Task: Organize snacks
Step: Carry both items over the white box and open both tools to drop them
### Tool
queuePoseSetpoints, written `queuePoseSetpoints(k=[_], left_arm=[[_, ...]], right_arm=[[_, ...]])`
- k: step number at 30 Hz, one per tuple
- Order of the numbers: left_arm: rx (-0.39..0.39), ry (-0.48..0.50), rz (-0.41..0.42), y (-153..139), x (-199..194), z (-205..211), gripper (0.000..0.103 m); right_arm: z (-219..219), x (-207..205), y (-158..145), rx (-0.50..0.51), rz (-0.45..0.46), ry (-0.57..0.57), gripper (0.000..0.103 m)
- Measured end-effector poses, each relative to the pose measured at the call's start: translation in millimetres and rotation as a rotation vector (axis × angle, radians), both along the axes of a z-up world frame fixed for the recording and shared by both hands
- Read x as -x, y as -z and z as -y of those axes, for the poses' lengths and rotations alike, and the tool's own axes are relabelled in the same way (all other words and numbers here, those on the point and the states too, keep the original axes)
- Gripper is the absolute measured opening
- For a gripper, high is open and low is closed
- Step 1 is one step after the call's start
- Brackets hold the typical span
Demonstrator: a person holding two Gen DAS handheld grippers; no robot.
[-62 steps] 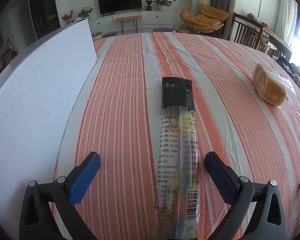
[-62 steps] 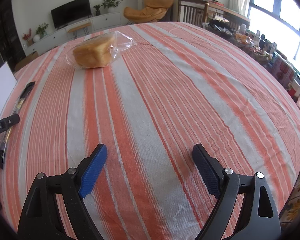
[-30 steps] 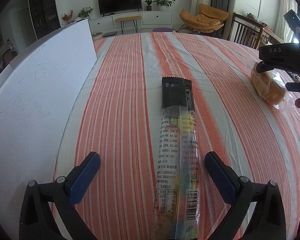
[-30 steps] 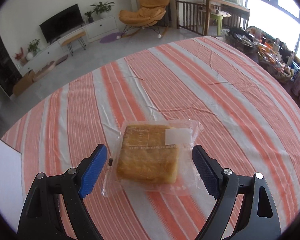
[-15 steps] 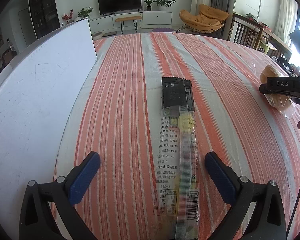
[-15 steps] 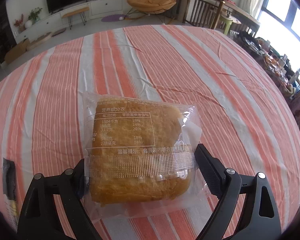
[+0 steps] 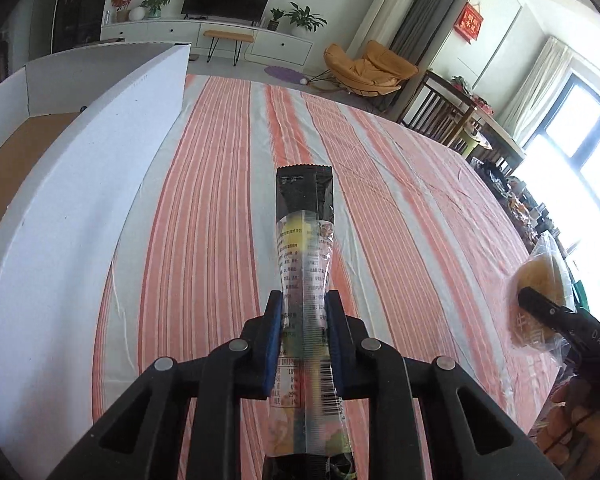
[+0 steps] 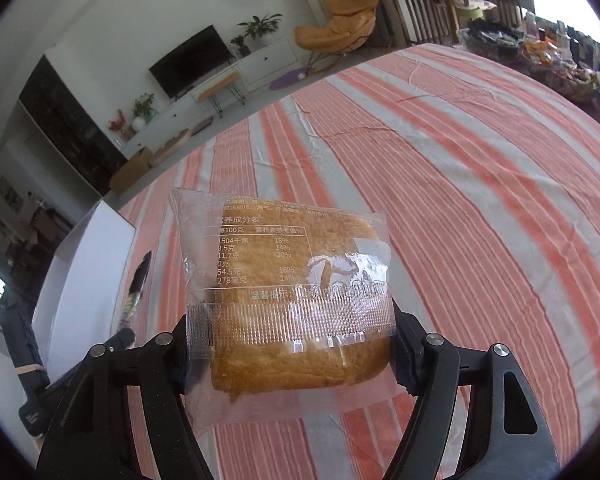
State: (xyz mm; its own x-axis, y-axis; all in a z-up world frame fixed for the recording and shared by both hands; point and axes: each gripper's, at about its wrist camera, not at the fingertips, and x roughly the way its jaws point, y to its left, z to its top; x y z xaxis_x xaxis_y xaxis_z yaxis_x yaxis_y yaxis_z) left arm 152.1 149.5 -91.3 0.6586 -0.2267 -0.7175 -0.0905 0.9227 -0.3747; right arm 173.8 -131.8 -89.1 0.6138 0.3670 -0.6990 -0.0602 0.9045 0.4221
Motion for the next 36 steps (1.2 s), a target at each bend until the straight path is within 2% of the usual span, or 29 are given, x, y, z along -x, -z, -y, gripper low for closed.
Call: queuePoseSetpoints(k=[3,5,7,9,11,13,17,18,19,20,21,22,23,26,29,31,33,36], left_arm=[[0.148,0.03,0.031,-29.4,35.0,-9.7,0.02],[0.229,0.035,0.055,-51.7,58.6,-22.4,0.02],[0.26,0.023,0.099,-77.8,84.0,-41.2,0.02],[0.248,-0.014,0.144,-100.0,108.1,-66.9,0.02],[0.208,-0.083,0.176,-116.9,130.4,-97.7,0.02],[0.131,-0.184,0.19,-126.0,150.0,-133.2,0.02],[-0.05,-0.382,0.152,-118.5,172.6,-198.2,0.022],[-0.097,-0.421,0.128,-111.8,175.5,-211.4,0.029],[-0.14,-0.455,0.097,-104.5,176.8,-220.7,0.045],[-0.169,-0.479,0.077,-97.0,179.3,-227.4,0.054],[-0.191,-0.501,0.06,-90.4,182.0,-232.2,0.072],[-0.216,-0.524,0.042,-82.1,184.6,-234.3,0.078],[-0.241,-0.54,0.03,-75.9,187.9,-234.1,0.082],[-0.305,-0.523,0.009,-63.5,190.8,-224.4,0.084],[-0.377,-0.492,0.005,-64.8,187.7,-211.0,0.091],[-0.434,-0.485,0.016,-70.2,185.6,-199.3,0.098],[-0.469,-0.502,0.042,-78.1,185.2,-189.3,0.101],[-0.458,-0.565,0.094,-87.6,184.2,-187.4,0.103]], right_arm=[[-14.9,13.2,-13.3,-0.013,0.002,-0.039,0.075],[-36.5,22.4,-33.5,-0.031,0.029,-0.101,0.075],[-67.6,35.0,-58.8,-0.06,0.069,-0.188,0.075],[-105.3,44.9,-85.0,-0.083,0.106,-0.288,0.075],[-150.8,53.9,-110.1,-0.113,0.134,-0.403,0.075],[-197.6,62.4,-129.2,-0.14,0.153,-0.511,0.075],[-282.7,75.1,-145.6,-0.156,0.185,-0.654,0.076],[-304.7,75.7,-144.1,-0.147,0.187,-0.686,0.078],[-324.6,74.5,-138.9,-0.126,0.169,-0.708,0.079],[-343.0,72.6,-131.7,-0.095,0.135,-0.723,0.084],[-358.4,70.0,-122.4,-0.055,0.093,-0.729,0.086],[-369.4,68.5,-114.3,-0.022,0.062,-0.734,0.086],[-374.5,68.5,-108.4,-0.017,0.059,-0.732,0.086],[-372.0,69.0,-105.1,-0.049,0.085,-0.724,0.086],[-356.4,73.2,-109.7,-0.06,0.123,-0.718,0.086],[-346.3,80.8,-114.0,-0.033,0.164,-0.709,0.086],[-338.7,84.9,-114.1,0.021,0.203,-0.7,0.086],[-328.2,97.9,-107.0,0.095,0.241,-0.691,0.086]])
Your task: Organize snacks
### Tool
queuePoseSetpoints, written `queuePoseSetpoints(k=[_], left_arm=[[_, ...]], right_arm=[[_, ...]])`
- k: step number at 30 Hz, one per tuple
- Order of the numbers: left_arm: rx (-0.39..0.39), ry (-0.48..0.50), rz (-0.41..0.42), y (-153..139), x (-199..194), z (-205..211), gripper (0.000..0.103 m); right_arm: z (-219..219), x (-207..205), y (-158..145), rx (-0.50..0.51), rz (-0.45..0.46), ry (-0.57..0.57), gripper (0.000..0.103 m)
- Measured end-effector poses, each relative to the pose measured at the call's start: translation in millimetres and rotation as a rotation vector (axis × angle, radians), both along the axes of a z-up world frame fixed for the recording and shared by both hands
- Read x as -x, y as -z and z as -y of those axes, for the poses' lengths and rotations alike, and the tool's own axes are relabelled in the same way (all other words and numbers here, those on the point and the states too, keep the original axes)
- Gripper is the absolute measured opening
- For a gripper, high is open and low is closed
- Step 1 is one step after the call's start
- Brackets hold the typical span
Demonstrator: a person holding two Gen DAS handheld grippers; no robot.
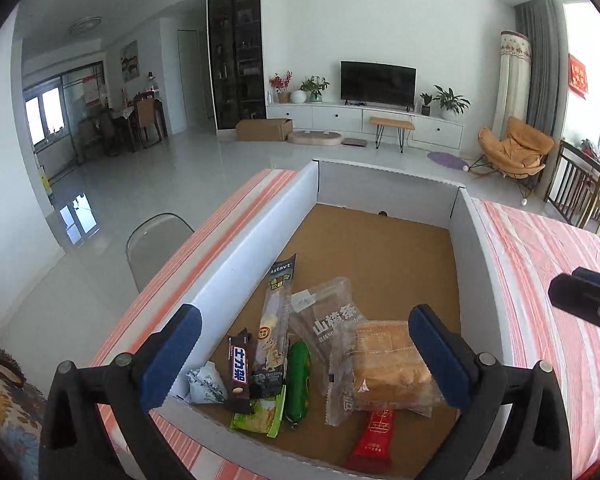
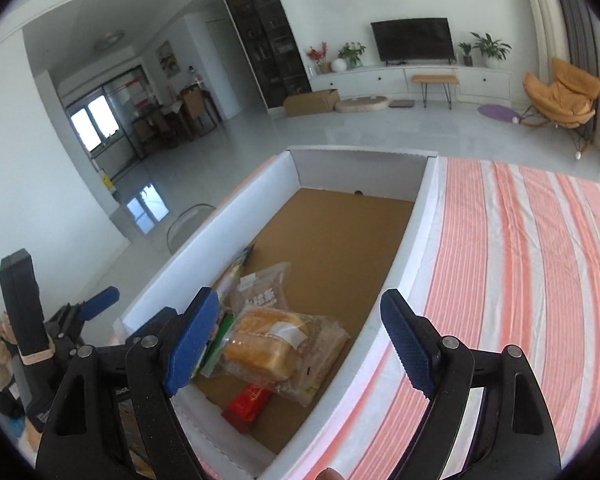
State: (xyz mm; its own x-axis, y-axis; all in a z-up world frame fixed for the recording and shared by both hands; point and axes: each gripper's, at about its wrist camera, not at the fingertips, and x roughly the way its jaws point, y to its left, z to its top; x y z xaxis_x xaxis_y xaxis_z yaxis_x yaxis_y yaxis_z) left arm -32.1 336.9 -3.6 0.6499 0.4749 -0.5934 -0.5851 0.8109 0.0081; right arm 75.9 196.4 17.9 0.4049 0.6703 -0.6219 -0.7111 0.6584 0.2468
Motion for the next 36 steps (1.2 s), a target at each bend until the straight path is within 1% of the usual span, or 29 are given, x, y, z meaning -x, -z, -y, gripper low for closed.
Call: queuePoseSetpoints(k=[2,3,7,10,13,17,20,23,32,36], left_arm=[[-0.005,-0.015,0.019,-1.4,1.8,2.4,0.103],[-0.014,-0.021,0.013,-1.4,1.0,3.6,0.103],[-0.094,-0.026,-0.06,-2.2,-1.4,14.4,0.103],[-0.117,-0.017,-0.109,-0.3,-3.4,19.1,0.103],[-0.128,-0.017,-0.119,-1.9,-0.8,22.0,0.103],[-0.127,-0.017,-0.122,-1.4,2.1,20.9,0.103],[-0.127,-0.018,-0.125,-1.1,4.1,19.9,0.103],[-0.111,-0.014,-0.129,-0.1,5.2,17.5,0.103],[-0.099,-0.018,-0.123,3.4,9.2,13.8,0.103],[-0.065,-0.013,-0.108,3.2,13.0,10.3,0.103]], right_arm=[[3.5,7.7,8.2,0.031,0.008,-0.001,0.086],[4.9,9.7,11.7,0.05,0.008,-0.002,0.086],[5.6,19.4,24.0,0.117,0.012,-0.013,0.086],[4.0,29.3,24.8,0.14,0.023,-0.02,0.086],[3.3,37.2,23.1,0.145,0.031,-0.033,0.086],[-1.0,45.2,23.3,0.163,0.049,-0.045,0.086],[-4.7,46.8,25.6,0.181,0.043,-0.044,0.086],[-7.4,48.4,27.7,0.191,0.04,-0.044,0.086],[-10.0,51.9,30.2,0.203,0.042,-0.048,0.086],[-12.1,53.1,31.9,0.209,0.039,-0.052,0.086]])
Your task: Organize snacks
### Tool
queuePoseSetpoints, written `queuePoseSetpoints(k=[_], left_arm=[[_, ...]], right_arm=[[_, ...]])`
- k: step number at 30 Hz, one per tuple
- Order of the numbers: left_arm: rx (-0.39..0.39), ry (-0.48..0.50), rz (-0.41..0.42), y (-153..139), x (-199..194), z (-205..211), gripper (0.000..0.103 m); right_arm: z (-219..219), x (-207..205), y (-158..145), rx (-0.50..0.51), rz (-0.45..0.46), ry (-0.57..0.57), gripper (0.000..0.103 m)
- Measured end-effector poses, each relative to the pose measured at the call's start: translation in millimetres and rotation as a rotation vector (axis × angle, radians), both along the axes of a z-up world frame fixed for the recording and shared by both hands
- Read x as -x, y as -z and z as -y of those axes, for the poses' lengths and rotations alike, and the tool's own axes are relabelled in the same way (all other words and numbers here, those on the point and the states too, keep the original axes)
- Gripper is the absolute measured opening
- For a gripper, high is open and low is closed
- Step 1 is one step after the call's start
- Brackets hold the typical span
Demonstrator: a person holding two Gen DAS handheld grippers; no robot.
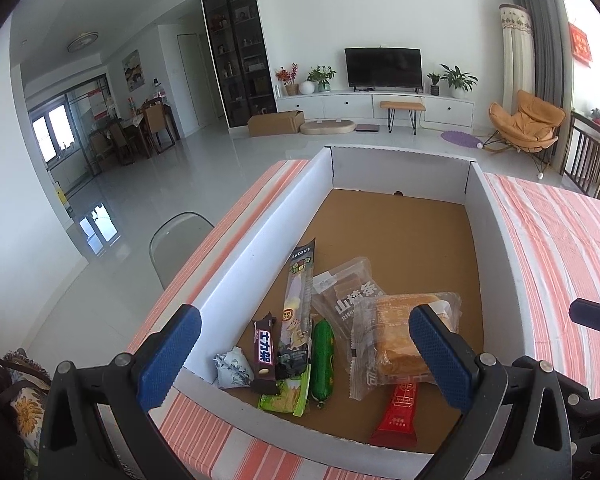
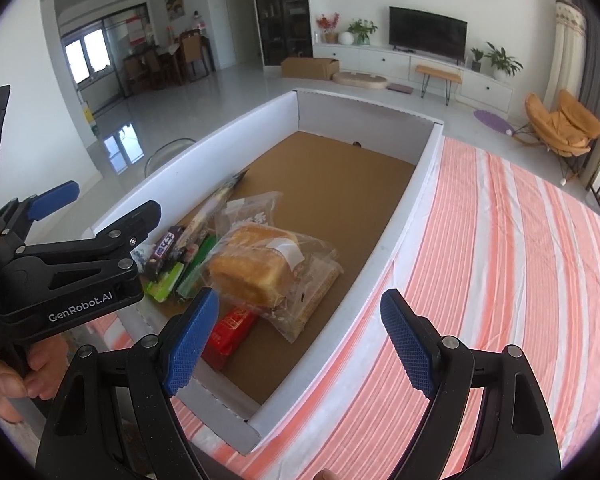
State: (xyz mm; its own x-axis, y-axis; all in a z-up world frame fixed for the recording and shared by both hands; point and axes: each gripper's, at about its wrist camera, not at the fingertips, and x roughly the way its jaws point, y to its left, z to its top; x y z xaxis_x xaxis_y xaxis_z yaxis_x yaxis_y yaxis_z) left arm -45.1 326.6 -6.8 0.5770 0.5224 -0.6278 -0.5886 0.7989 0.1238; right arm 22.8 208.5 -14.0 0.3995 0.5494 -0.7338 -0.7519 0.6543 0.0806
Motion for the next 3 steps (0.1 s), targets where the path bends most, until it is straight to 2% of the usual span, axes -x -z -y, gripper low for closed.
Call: queuePoseSetpoints(k=[3], left_arm=[[0.004,-0.014,0.009,-0.8,2.6,-0.9,0.103]], right_arm=[[-1.7,0.8,0.8,-0.002,-0.003,-0.003,0.086]])
